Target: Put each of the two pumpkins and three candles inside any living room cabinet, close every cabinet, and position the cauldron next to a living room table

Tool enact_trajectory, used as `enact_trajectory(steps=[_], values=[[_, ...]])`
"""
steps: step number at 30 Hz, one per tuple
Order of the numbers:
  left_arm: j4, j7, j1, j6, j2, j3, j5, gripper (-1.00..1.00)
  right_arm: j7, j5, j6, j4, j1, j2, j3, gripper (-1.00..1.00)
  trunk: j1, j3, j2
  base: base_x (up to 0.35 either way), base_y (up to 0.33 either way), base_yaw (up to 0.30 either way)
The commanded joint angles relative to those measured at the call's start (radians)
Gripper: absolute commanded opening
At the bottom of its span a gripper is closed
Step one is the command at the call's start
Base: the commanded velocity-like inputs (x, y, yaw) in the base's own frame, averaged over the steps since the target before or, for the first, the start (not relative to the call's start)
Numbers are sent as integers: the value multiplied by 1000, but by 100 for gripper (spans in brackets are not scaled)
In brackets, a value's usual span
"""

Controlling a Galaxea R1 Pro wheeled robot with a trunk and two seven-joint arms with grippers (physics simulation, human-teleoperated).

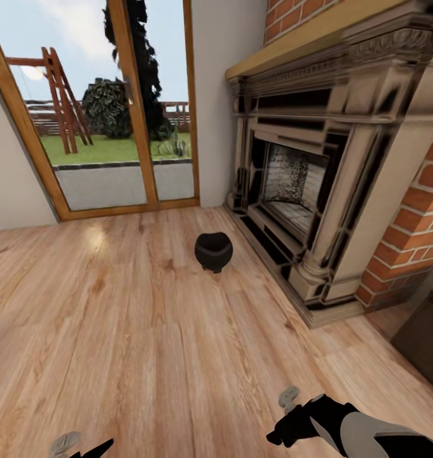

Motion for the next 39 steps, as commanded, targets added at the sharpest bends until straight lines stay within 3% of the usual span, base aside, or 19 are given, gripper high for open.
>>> enact_trajectory(steps=[1, 14, 15, 17, 18, 20, 22, 26, 32, 39], values=[[1, -3, -1, 10, 0, 0, 8, 100, 3, -4, 3, 1, -1, 0, 3, 100, 0, -1, 0, 287, 224, 0], [1, -3, -1, 10, 0, 0, 8, 100, 18, -7, 1, -4, -2, -4, 2, 100, 0, -1, 0, 287, 223, 0], [1, -3, -1, 10, 0, 0, 8, 100, 166, -15, 57, -47, -2, -38, 3, 100, 0, -1, 0, 287, 223, 0], [1, -3, -1, 10, -1, 0, 8, 100, 242, -20, 156, -150, -2, -71, -1, 100, 0, -1, 0, 287, 223, 0], [1, -2, -1, 11, -1, 0, 8, 100, 389, -22, 338, -404, -3, -92, -10, 100, 0, -1, 0, 287, 223, 0], [1, -2, -1, 11, -1, 0, 8, 100, 461, -22, 430, -583, -3, -98, -18, 100, 0, -1, 0, 287, 223, 0], [1, -2, -1, 11, -2, 0, 8, 100, 482, -21, 461, -656, -3, -101, -30, 100, 0, -1, 0, 287, 223, 0], [1, -2, -1, 11, -2, 1, 8, 100, 513, -21, 507, -798, -3, -113, -96, 100, 0, -1, 0, 287, 223, 0], [1, 0, -1, 11, -13, 0, 7, 100, 544, -19, 538, -905, -3, -134, -166, 100, 0, -1, 0, 287, 222, 0], [1, 18, -2, 10, -18, -1, 8, 100, 583, -14, 572, -971, -3, -160, -182, 100, 0, -1, 0, 294, 209, 0]])
